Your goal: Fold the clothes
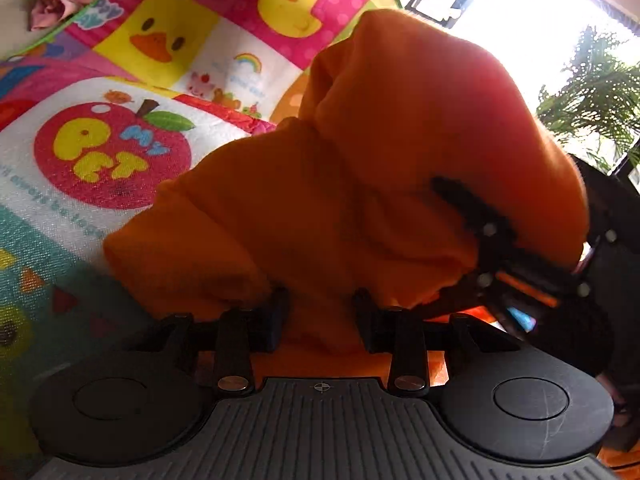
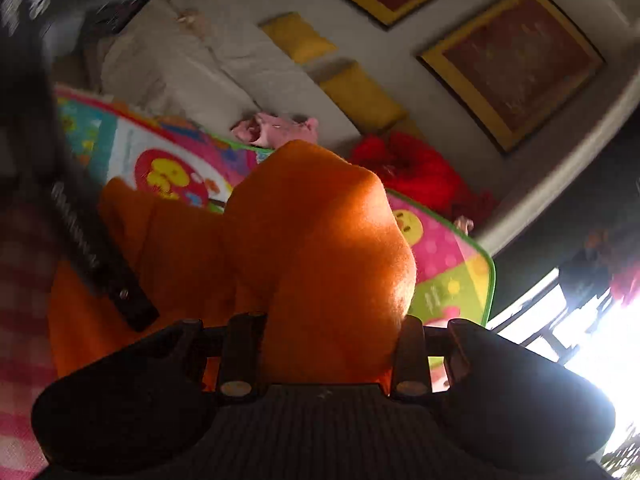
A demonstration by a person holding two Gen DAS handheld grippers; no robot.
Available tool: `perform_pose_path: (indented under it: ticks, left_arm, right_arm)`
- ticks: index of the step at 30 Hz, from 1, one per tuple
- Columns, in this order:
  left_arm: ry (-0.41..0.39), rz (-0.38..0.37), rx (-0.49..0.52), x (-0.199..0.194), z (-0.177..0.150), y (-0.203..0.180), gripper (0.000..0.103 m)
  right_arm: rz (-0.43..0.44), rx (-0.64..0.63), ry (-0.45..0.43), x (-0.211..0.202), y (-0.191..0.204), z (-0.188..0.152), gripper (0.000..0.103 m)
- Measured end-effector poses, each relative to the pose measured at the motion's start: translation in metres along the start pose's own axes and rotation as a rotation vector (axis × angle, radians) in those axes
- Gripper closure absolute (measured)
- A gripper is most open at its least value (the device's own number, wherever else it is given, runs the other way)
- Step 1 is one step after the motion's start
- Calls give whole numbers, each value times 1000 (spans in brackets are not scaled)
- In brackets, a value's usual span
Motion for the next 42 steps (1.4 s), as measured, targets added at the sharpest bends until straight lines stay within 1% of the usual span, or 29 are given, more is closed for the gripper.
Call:
perform_pose_path:
  ticks: [2,3,4,6,8,9,10,11,12,13,14,15,16,18,20,23,24,25,26,27,28,29,31,33,37,39,40,41,42]
  left_arm:
    - [-23,6,-6,-19,5,9,62]
    - [-42,16,-8,-31,8,14,58]
    - [-60,27,-10,-42,11,18,51]
    - [-116,50,-23,-65,20,27,49]
    - [-180,52,-61,-84,33,31,46]
    - [-207,48,-70,-90,39,31,42]
    - [-232,43,-75,-94,45,30,37]
    - [-257,37,-80,-99,51,30,36]
    - [-267,34,-81,-98,54,27,32]
    - [-271,32,-80,-95,56,25,29]
    - [-263,42,-64,-87,57,23,29]
    - [-251,57,-42,-77,57,20,29]
    - [-236,90,-9,-66,54,19,27]
    - [-212,143,46,-48,45,17,24]
    - [-198,165,71,-39,39,18,24]
    - [-196,183,95,-36,33,20,23]
    - [-193,188,100,-36,32,21,23]
    - [-191,193,107,-37,31,22,23]
    - [-190,198,115,-38,30,22,23]
    - [-187,202,122,-39,28,22,23]
    - [-185,204,127,-39,27,23,23]
    - [-183,206,127,-40,26,23,23]
    - [-181,206,122,-41,24,25,23]
    - [-185,209,117,-43,25,28,23]
    - [-190,220,97,-50,25,36,23]
    - [-197,206,68,-58,26,40,25]
    - [-201,193,52,-63,27,40,25]
    - [-213,178,37,-69,28,40,26]
    - [-229,163,24,-76,30,39,28]
  right_arm:
    - [5,-135,-26,-1,22,6,71]
    - [3,-202,-42,-1,32,7,71]
    - [2,-266,-59,-2,42,9,71]
    - [8,-391,-93,-5,61,12,70]
    - [31,-504,-123,-8,80,15,70]
    - [44,-552,-137,-8,89,15,70]
    - [51,-594,-149,-9,96,15,70]
    - [51,-631,-159,-9,101,13,69]
    - [50,-666,-170,-8,106,11,69]
    - [51,-673,-173,-8,106,10,69]
    - [53,-669,-173,-8,105,9,68]
    - [62,-645,-170,-10,102,9,67]
    - [75,-613,-164,-12,98,9,64]
    - [147,-500,-143,-23,84,10,60]
    - [211,-376,-139,-39,64,11,48]
    - [258,-198,-140,-65,28,12,40]
    - [275,-121,-141,-74,14,14,38]
    - [294,-41,-151,-83,1,17,33]
    - [317,56,-172,-90,-15,21,25]
    - [339,160,-194,-97,-31,25,20]
    - [355,268,-217,-100,-48,26,13]
    - [368,377,-238,-101,-67,28,7]
    - [374,571,-253,-89,-96,30,0]
    - [355,691,-219,-65,-112,26,0]
    - [272,708,-18,6,-96,-8,0]
    - [254,663,110,33,-63,-25,0]
    - [249,638,151,39,-46,-30,0]
    - [237,616,160,40,-30,-33,0]
    - [219,603,143,37,-19,-32,0]
Point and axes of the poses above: each gripper's, at about its wrist camera, not at the fingertips, and x roughly the way its jaws point, y to its left, z to its top, the point moved 5 cm from there along x, roughly the way its jaws point, and after that the axes turned 13 degrees about -y, right-handed, at the moved point
